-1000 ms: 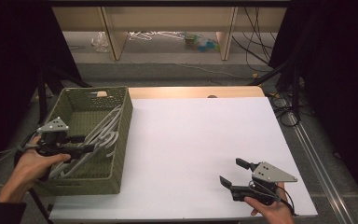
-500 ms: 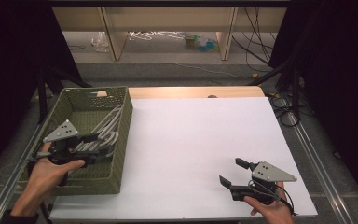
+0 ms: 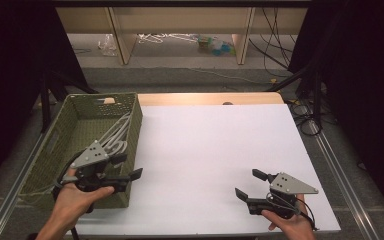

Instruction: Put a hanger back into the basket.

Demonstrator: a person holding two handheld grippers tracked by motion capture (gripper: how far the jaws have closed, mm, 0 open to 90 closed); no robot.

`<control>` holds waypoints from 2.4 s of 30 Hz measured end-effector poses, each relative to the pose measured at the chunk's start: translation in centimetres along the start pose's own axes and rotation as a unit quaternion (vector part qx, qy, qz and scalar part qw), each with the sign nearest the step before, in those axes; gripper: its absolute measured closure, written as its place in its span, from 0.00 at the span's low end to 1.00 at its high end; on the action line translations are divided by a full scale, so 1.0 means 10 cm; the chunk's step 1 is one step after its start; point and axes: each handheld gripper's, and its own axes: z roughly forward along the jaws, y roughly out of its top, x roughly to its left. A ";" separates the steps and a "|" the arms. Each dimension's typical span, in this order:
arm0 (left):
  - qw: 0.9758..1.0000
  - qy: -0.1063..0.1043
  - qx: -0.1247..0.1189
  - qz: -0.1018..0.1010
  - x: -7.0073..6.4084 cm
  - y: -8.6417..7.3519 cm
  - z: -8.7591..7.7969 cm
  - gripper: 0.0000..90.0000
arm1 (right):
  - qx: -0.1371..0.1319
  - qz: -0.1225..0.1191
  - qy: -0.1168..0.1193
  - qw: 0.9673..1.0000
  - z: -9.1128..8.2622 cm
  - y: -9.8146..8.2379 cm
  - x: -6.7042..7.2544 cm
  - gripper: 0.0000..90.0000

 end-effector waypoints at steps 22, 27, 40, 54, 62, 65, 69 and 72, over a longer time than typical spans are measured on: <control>0.999 -0.022 -0.028 -0.001 -0.20 -0.26 0.48 0.20 | -0.003 -0.003 0.005 1.000 0.02 0.00 -0.01 0.19; 0.999 -0.022 -0.040 0.003 -0.21 -0.33 0.53 0.19 | -0.001 -0.002 0.004 1.000 0.02 0.00 -0.01 0.19; 0.999 -0.004 -0.042 -0.004 -0.24 -0.61 0.62 0.19 | -0.009 -0.007 0.013 1.000 0.03 0.02 0.05 0.19; 0.999 -0.007 -0.052 -0.003 -0.21 -0.63 0.60 0.19 | 0.011 -0.007 0.010 1.000 -0.05 -0.03 0.08 0.18; 0.999 -0.010 -0.047 -0.007 -0.25 -0.64 0.61 0.19 | 0.016 -0.007 0.011 1.000 -0.06 -0.05 0.09 0.18; 0.999 -0.013 -0.047 -0.004 -0.25 -0.64 0.61 0.19 | 0.013 -0.009 0.007 1.000 -0.05 -0.04 0.09 0.18; 0.999 -0.010 -0.045 -0.008 -0.26 -0.64 0.61 0.19 | 0.013 -0.007 0.011 1.000 -0.05 -0.04 0.08 0.18; 0.999 -0.014 -0.045 0.004 -0.24 -0.64 0.61 0.19 | 0.013 -0.008 0.011 1.000 -0.05 -0.04 0.08 0.18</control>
